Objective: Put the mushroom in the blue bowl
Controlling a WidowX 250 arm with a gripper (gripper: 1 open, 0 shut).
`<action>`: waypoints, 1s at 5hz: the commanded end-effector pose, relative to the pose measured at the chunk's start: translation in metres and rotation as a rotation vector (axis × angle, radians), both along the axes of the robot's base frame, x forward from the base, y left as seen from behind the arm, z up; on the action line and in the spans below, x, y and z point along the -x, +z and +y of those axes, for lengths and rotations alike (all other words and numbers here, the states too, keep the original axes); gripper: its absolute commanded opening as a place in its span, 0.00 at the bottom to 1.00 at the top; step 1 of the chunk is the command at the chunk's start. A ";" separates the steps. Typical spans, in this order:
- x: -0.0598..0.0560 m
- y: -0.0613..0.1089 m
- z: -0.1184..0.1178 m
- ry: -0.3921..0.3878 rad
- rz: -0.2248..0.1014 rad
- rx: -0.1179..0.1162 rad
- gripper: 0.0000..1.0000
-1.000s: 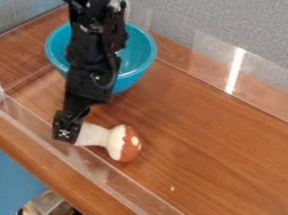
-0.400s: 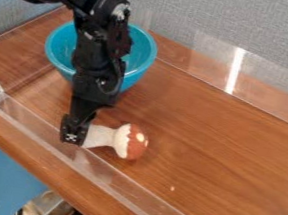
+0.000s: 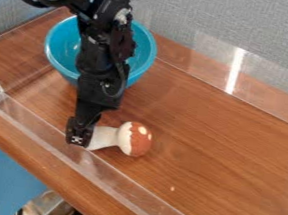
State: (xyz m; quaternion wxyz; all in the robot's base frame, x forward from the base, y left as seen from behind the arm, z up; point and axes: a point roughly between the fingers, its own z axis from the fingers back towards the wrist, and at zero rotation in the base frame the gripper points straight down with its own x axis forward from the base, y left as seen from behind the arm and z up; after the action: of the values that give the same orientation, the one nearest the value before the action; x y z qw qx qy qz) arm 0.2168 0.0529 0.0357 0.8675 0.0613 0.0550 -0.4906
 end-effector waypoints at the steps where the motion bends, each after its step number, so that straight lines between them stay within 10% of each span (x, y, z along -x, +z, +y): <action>1: 0.005 -0.005 -0.004 -0.002 0.022 0.012 0.00; 5: 0.000 0.041 -0.008 -0.001 -0.024 -0.013 0.00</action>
State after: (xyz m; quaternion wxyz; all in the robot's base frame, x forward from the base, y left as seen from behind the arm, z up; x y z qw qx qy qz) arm 0.2089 0.0450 0.0645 0.8681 0.0578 0.0684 -0.4882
